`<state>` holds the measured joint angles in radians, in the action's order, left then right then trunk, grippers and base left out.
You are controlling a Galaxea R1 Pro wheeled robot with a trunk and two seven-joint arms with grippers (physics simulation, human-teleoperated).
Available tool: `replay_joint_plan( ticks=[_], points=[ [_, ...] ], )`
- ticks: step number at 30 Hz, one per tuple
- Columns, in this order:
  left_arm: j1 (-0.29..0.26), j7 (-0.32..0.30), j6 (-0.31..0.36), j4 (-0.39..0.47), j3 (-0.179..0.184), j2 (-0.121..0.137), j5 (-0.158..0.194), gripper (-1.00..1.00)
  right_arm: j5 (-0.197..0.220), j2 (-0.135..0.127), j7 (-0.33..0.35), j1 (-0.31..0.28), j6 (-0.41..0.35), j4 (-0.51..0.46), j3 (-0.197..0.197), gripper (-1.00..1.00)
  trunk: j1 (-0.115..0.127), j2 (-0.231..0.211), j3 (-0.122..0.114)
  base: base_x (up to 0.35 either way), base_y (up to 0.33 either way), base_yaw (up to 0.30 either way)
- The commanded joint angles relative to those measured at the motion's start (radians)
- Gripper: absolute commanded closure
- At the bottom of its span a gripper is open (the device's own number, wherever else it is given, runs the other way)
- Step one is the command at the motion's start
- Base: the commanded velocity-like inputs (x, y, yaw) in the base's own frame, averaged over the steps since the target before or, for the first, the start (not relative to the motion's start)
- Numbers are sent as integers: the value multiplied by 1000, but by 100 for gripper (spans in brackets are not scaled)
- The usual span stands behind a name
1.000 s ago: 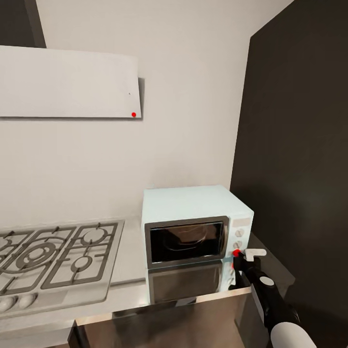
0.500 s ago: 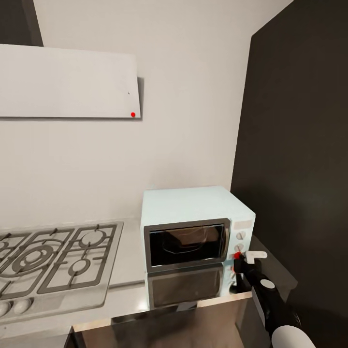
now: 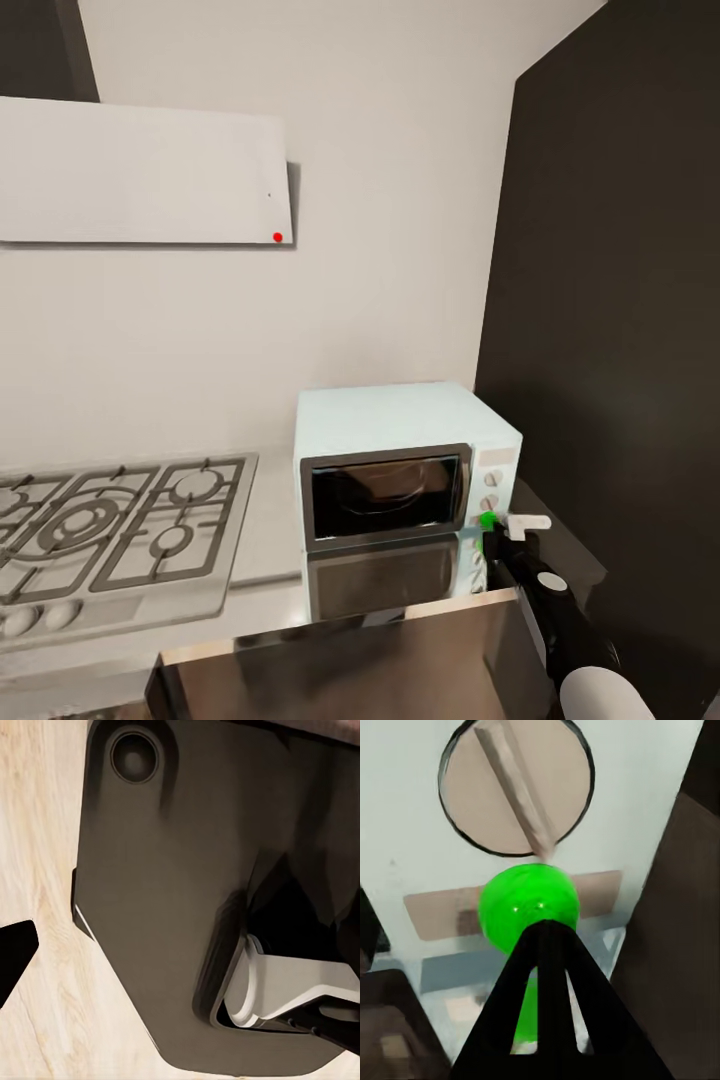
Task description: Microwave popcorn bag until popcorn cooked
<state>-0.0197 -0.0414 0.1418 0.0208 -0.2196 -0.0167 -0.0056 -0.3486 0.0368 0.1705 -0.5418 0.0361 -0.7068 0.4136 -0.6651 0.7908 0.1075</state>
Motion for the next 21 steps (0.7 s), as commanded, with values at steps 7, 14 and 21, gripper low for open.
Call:
replay_joint_plan(
  ticks=[7, 14, 21],
  points=[
    [0, -3, 6, 2, -7, 0, -1, -100, -10, 2, 9, -1, 4, 0, 8, 100, 0, 1, 2, -248, 0, 0],
    [0, -2, 6, 2, -7, 0, -1, -100, -10, 2, 9, -1, 10, -2, 7, -100, 0, 1, 2, -8, 0, 0],
    [0, -3, 6, 2, -7, 0, -1, -100, -10, 2, 9, -1, 98, -1, 5, -100, 0, 1, 2, -14, 0, 0]
  ],
)
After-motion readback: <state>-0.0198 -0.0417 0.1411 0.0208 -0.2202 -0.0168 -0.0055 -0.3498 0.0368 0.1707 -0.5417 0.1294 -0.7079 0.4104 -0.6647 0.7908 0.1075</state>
